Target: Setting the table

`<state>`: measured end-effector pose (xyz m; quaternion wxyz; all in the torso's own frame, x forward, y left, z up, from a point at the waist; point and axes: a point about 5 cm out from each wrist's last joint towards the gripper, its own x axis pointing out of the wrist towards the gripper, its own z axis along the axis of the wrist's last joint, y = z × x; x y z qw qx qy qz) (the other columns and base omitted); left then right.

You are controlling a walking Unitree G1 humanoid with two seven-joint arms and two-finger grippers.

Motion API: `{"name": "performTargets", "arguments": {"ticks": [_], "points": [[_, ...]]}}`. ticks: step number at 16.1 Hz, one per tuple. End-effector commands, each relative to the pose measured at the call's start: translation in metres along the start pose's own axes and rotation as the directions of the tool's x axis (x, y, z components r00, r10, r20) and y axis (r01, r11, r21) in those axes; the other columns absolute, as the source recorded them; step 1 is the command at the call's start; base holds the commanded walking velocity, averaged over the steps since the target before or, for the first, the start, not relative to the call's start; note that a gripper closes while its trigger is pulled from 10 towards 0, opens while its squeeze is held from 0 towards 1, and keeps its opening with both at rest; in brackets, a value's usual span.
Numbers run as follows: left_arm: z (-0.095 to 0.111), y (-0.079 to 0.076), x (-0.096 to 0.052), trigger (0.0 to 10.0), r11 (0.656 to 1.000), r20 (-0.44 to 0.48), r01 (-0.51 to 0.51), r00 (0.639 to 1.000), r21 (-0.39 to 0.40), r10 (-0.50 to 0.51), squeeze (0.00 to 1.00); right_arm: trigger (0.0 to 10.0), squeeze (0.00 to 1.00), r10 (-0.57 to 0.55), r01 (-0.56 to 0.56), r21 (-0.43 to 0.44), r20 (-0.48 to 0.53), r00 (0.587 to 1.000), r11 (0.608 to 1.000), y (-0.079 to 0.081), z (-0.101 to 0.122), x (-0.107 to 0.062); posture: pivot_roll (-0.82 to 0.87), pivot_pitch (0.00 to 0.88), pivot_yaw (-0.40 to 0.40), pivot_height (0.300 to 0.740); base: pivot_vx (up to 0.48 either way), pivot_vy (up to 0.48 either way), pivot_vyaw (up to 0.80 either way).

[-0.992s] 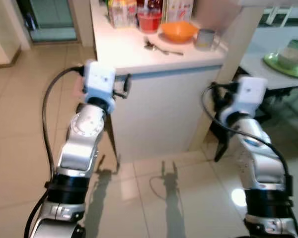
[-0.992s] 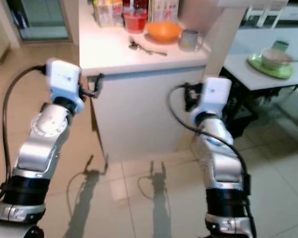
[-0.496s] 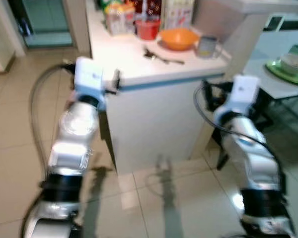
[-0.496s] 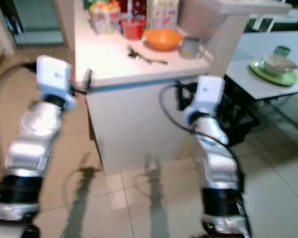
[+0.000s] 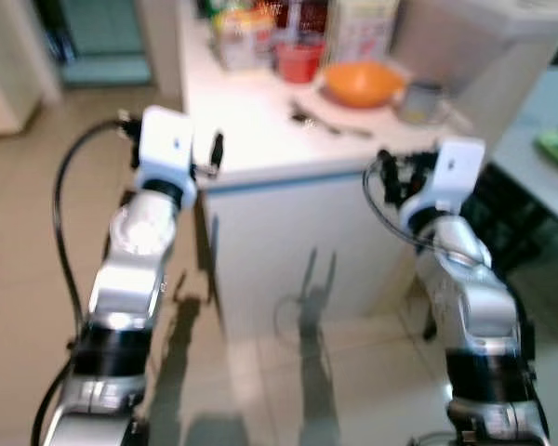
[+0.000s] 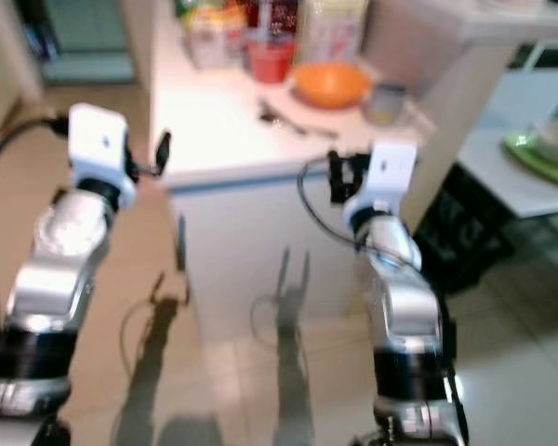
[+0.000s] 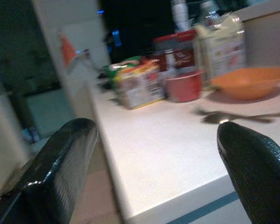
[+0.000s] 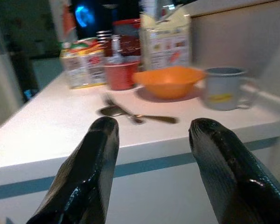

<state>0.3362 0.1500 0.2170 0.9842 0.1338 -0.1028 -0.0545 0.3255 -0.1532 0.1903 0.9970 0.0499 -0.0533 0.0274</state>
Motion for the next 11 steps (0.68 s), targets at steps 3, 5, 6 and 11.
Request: {"name": "performTargets", "arguments": {"ticks": [3,5,6,11], "points": [[0.0061,-0.0067,0.001,10.0,0.999,0.024,0.038,0.999,0.004,-0.038,0.0,10.0,0.0,-0.013,0.013,0.019,-0.001,1.0,1.0,-0.006,0.0018,-0.0004,0.05,0.0,-0.036,0.74,0.426,0.0,0.0],[0.0063,-0.0078,0.001,10.0,0.999,0.025,0.043,0.999,0.005,-0.044,0.0,10.0,0.0,-0.008,0.008,0.023,-0.001,1.0,1.0,-0.0059,0.0022,-0.0005,0.05,0.0,-0.036,0.74,0.429,0.0,-0.53],[0.0064,-0.008,0.001,10.0,0.999,0.026,0.045,0.999,0.006,-0.045,0.0,10.0,0.0,-0.006,0.006,0.024,0.0,1.0,1.0,-0.006,0.0024,-0.0005,0.05,0.0,-0.036,0.74,0.428,0.0,-0.8],[0.0062,-0.008,0.0009,10.0,0.999,0.028,0.046,0.999,0.01,-0.046,0.0,10.0,0.0,-0.007,0.007,0.015,0.004,1.0,1.0,-0.0064,0.0029,-0.0001,0.04,0.0,-0.035,0.74,0.429,0.0,-0.16]]}}
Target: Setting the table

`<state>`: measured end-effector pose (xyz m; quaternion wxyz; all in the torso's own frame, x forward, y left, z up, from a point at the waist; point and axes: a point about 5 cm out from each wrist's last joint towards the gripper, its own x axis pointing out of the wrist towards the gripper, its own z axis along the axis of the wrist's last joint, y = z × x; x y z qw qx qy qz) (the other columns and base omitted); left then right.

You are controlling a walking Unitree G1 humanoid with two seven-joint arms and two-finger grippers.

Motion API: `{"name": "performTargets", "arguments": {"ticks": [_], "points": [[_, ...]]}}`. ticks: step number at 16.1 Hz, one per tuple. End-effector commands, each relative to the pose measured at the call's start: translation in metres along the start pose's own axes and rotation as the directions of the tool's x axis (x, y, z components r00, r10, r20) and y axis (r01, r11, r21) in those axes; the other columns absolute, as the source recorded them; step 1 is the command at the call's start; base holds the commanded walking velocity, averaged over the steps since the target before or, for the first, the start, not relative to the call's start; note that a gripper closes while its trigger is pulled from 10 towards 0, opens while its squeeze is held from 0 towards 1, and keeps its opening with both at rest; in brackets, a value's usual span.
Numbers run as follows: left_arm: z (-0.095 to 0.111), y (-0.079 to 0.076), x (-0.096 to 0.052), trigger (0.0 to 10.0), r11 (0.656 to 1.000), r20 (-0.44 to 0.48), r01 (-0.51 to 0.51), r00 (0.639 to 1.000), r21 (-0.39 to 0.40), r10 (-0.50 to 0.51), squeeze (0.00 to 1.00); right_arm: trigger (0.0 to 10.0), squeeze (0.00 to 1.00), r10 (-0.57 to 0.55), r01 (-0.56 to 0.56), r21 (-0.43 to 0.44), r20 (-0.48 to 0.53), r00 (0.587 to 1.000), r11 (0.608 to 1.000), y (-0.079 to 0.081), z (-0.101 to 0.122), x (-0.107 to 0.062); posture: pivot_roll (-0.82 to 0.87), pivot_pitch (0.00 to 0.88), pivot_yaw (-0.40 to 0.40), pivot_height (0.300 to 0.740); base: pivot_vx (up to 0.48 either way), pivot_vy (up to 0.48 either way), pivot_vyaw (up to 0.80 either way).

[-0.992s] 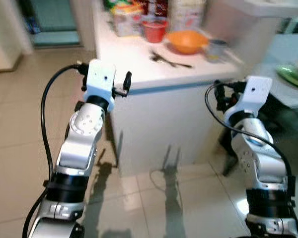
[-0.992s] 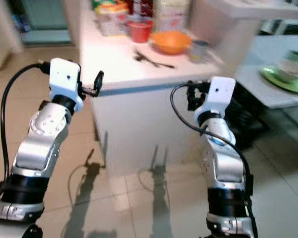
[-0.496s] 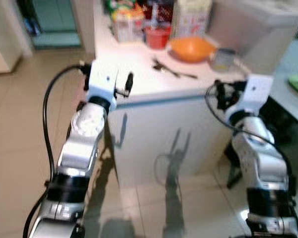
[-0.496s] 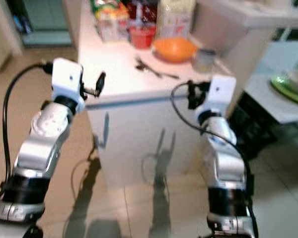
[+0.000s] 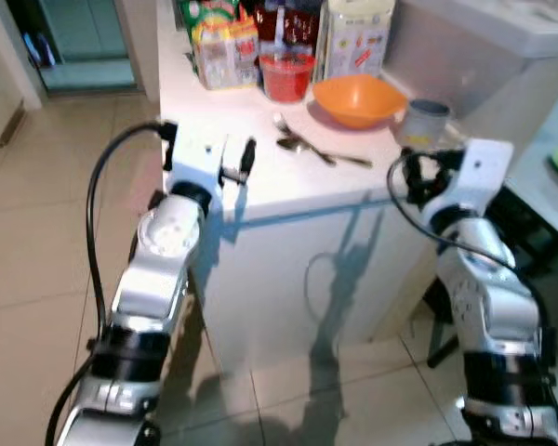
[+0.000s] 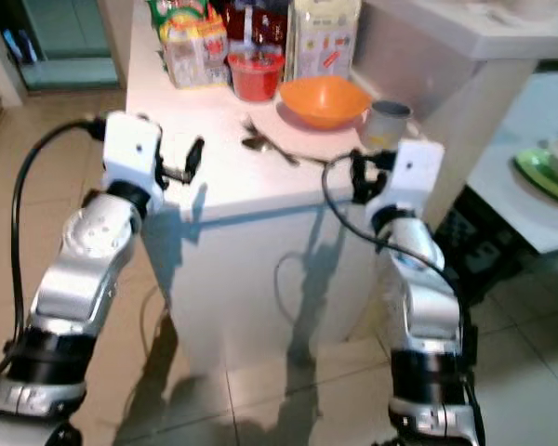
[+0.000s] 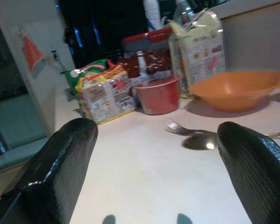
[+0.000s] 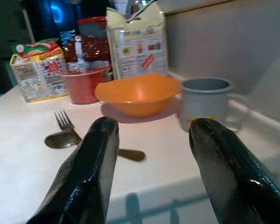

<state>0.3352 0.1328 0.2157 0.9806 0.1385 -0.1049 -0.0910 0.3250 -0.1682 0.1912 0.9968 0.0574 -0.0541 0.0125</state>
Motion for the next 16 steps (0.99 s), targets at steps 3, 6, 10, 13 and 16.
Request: {"name": "performTargets", "arguments": {"ticks": [3,6,10,13,16], "points": [[0.0028,0.0085,-0.0011,10.0,1.0,0.016,-0.025,1.0,0.007,0.025,0.0,10.0,0.0,0.025,-0.025,-0.003,0.003,1.0,1.0,0.008,0.0007,0.0014,0.04,0.0,-0.036,0.74,0.43,0.0,0.0],[0.0027,0.0076,-0.0014,10.0,1.0,0.017,-0.022,1.0,0.008,0.022,0.0,10.0,0.0,0.026,-0.026,-0.005,0.006,1.0,1.0,0.0079,0.0015,0.0018,0.04,0.0,-0.036,0.74,0.429,0.0,0.0],[0.0025,0.0074,-0.0015,10.0,1.0,0.017,-0.019,1.0,0.009,0.019,0.0,10.0,0.0,0.027,-0.027,-0.008,0.009,1.0,1.0,0.0081,0.002,0.002,0.04,0.0,-0.038,0.74,0.431,0.0,0.0],[0.0023,0.0062,-0.0016,10.0,1.0,0.017,-0.015,1.0,0.013,0.015,0.0,10.0,0.0,0.03,-0.03,-0.007,0.01,1.0,1.0,0.008,0.0024,0.0022,0.04,0.0,-0.038,0.74,0.43,0.0,0.0],[0.0022,0.0063,-0.0014,10.0,1.0,0.015,-0.015,1.0,0.018,0.015,0.0,10.0,0.0,0.037,-0.037,0.004,0.015,0.999,0.999,0.0087,0.0032,0.0022,0.04,0.0,-0.037,0.74,0.398,0.0,0.0]]}}
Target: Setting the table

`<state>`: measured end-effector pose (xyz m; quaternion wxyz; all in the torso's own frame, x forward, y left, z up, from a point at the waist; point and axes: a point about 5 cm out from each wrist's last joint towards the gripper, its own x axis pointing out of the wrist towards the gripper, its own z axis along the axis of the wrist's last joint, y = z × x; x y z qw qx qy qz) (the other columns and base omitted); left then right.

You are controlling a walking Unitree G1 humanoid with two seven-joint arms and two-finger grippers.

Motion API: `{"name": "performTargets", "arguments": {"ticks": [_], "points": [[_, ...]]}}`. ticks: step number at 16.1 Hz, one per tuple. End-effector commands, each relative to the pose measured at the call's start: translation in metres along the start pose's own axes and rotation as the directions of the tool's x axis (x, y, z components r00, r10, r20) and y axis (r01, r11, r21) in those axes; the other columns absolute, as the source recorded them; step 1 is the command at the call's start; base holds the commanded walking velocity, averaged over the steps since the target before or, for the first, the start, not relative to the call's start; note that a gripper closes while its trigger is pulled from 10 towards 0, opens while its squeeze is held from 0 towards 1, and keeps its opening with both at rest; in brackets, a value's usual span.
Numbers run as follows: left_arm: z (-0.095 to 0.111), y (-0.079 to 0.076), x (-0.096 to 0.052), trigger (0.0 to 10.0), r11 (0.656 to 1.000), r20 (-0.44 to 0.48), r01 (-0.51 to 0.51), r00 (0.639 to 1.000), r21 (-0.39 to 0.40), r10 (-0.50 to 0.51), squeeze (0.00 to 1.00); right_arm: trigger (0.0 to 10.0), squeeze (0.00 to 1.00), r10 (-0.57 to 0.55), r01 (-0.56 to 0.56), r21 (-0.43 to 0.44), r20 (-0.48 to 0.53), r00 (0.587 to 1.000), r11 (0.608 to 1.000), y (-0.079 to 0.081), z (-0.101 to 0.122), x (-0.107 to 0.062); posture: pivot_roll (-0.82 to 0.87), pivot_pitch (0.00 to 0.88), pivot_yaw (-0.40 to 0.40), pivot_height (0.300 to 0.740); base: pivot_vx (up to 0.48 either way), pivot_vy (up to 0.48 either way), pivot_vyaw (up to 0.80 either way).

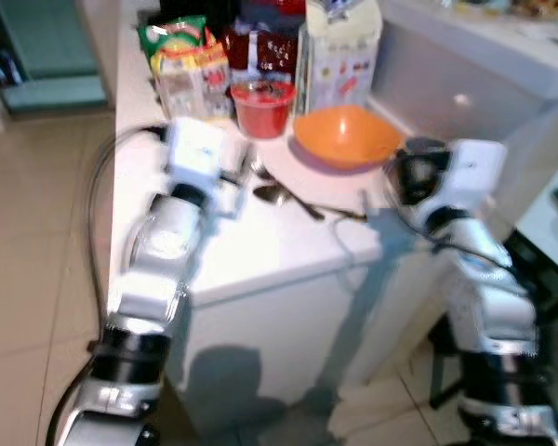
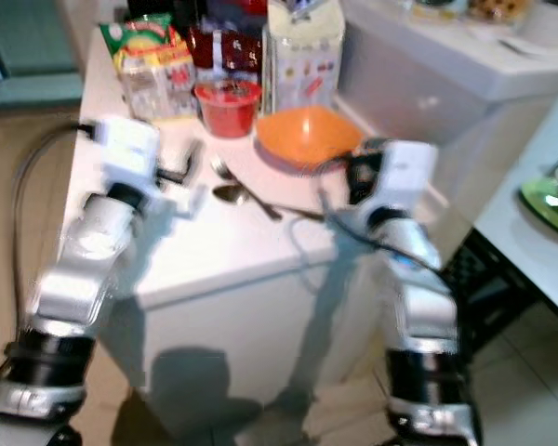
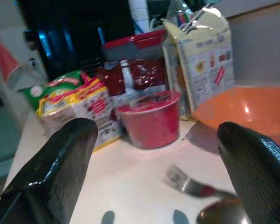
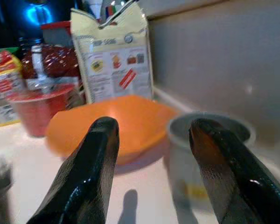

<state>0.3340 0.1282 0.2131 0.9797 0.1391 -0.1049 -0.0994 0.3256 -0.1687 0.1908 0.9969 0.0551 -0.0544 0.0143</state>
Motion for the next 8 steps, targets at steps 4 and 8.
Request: {"name": "performTargets", "arguments": {"ticks": [4,8], "points": [[0.004,0.015,-0.001,10.0,0.999,0.017,-0.047,0.999,-0.003,0.047,0.0,10.0,0.0,0.056,-0.057,0.047,0.028,0.998,0.997,0.01,0.006,0.001,0.04,0.0,-0.033,0.74,0.081,0.0,0.0],[0.011,0.004,-0.002,10.0,0.997,0.051,0.07,0.996,0.032,-0.071,0.0,10.0,1.0,0.116,-0.117,0.022,0.016,0.993,0.993,0.01,0.008,0.007,0.04,0.0,-0.03,0.74,0.0,0.0,0.0]]}}
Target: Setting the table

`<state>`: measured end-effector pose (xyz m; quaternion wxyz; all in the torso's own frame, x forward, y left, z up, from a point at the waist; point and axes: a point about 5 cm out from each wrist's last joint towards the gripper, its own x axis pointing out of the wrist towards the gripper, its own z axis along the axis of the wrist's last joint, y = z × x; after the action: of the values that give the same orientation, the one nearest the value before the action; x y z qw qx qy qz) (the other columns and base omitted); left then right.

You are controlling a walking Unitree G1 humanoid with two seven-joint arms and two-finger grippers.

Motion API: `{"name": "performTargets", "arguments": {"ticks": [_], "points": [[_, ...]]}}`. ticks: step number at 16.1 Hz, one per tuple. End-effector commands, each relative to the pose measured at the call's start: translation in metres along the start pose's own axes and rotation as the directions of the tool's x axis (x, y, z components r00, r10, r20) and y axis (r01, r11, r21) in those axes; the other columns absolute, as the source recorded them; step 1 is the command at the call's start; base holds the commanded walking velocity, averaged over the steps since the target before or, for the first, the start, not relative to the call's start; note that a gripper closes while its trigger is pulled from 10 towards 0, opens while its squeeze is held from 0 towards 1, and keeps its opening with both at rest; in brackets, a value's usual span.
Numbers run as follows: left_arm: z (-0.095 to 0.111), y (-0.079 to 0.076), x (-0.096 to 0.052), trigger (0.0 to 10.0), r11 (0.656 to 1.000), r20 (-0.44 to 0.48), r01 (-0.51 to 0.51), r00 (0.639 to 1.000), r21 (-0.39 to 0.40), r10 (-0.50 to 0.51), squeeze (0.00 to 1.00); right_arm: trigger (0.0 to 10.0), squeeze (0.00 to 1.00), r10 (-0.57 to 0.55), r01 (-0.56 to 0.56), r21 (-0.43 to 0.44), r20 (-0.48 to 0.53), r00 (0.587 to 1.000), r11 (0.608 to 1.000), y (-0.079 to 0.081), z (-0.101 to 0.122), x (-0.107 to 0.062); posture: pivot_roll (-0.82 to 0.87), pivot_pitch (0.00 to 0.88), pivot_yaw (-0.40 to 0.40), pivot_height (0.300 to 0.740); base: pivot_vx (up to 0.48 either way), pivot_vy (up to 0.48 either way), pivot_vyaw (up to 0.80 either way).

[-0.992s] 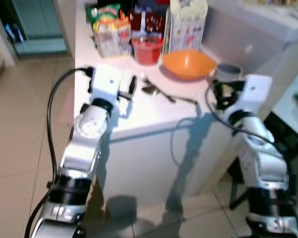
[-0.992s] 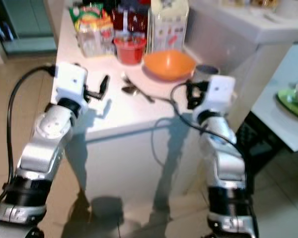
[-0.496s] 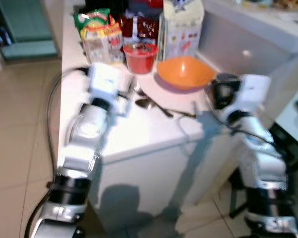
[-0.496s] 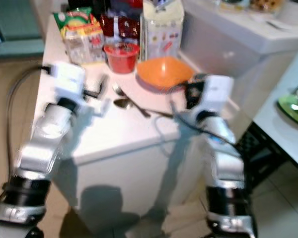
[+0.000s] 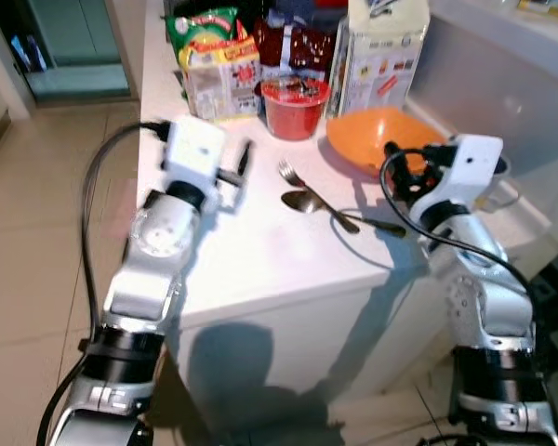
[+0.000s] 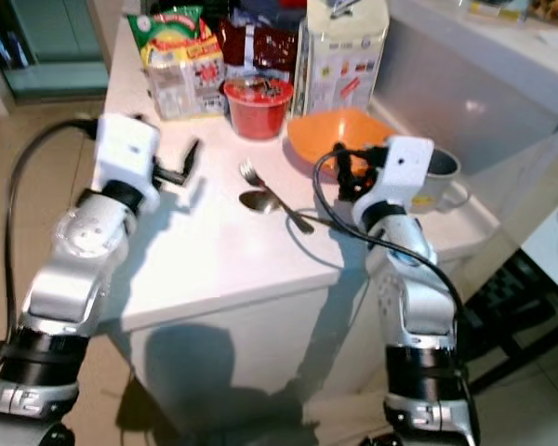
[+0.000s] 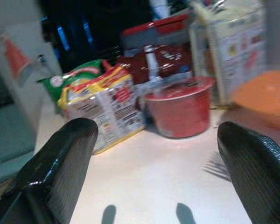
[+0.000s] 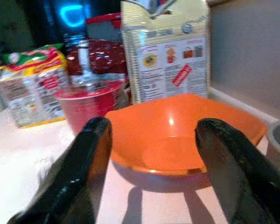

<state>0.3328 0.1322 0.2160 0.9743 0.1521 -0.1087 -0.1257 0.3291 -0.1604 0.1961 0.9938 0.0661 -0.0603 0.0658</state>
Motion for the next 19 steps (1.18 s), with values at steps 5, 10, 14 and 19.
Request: {"name": "performTargets", "arguments": {"ticks": [5,10,14,19], "points": [[0.015,-0.014,-0.004,10.0,0.98,0.032,0.199,0.979,0.022,-0.2,0.0,10.0,1.0,0.116,-0.144,-0.199,-0.145,0.983,0.969,-0.011,0.004,0.029,0.04,0.0,-0.028,0.74,0.0,0.0,0.0],[0.017,-0.021,-0.008,10.0,0.959,0.017,0.281,0.959,0.017,-0.282,0.0,10.0,1.0,0.156,-0.268,-0.413,-0.284,0.946,0.87,-0.025,0.014,0.055,0.04,0.0,-0.022,0.74,0.0,0.0,0.0],[0.02,-0.028,-0.017,10.0,0.93,-0.005,0.366,0.93,-0.016,-0.366,0.0,10.0,0.82,0.178,-0.408,-0.627,-0.398,0.9,0.663,-0.025,0.012,0.073,0.05,0.0,-0.022,0.74,0.0,0.0,0.0],[0.023,-0.025,-0.025,10.0,0.935,-0.031,0.354,0.934,-0.018,-0.355,0.0,10.0,0.0,0.15,-0.418,-0.72,-0.408,0.901,0.553,-0.023,0.009,0.081,0.07,0.0,-0.023,0.74,0.0,0.0,0.0]]}}
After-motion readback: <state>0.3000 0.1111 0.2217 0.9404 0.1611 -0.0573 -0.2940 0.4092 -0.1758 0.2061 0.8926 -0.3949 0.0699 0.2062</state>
